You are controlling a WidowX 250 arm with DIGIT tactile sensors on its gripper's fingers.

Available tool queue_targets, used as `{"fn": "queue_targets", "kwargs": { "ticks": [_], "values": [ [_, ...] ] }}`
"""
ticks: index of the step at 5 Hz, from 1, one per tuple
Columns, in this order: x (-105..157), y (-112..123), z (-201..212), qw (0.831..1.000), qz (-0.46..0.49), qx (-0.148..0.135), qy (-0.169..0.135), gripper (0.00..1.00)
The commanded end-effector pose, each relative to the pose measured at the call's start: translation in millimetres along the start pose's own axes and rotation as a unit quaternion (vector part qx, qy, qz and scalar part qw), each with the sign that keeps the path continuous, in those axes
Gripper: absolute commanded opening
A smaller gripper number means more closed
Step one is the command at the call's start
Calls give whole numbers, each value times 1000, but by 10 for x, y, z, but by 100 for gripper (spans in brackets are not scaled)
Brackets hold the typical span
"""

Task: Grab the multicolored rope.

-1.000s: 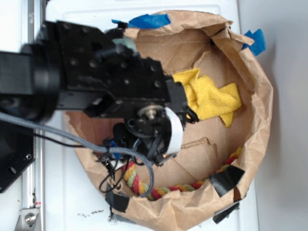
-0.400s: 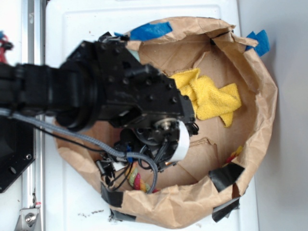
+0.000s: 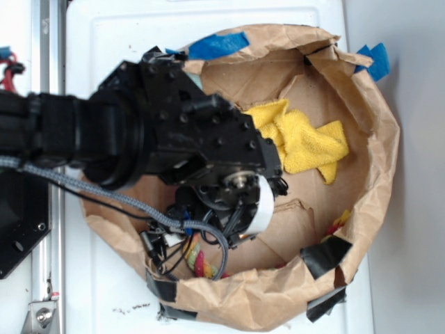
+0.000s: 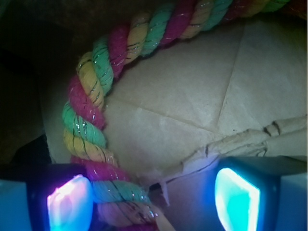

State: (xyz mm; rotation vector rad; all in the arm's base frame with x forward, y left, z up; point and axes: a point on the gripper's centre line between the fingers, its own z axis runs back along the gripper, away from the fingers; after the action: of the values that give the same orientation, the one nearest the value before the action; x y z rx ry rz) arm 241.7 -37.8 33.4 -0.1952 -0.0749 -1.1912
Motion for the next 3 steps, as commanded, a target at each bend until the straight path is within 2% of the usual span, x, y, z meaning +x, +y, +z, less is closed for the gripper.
{"fn": "queue_targets", "kwargs": {
  "ticks": [1,2,3],
  "values": [
    [-31,-74,20,999,-27,-9,22,100],
    [-90,-101,148,999,-36,2,26,100],
    [-145,-124,250,999,-38,0,24,100]
  ]
}}
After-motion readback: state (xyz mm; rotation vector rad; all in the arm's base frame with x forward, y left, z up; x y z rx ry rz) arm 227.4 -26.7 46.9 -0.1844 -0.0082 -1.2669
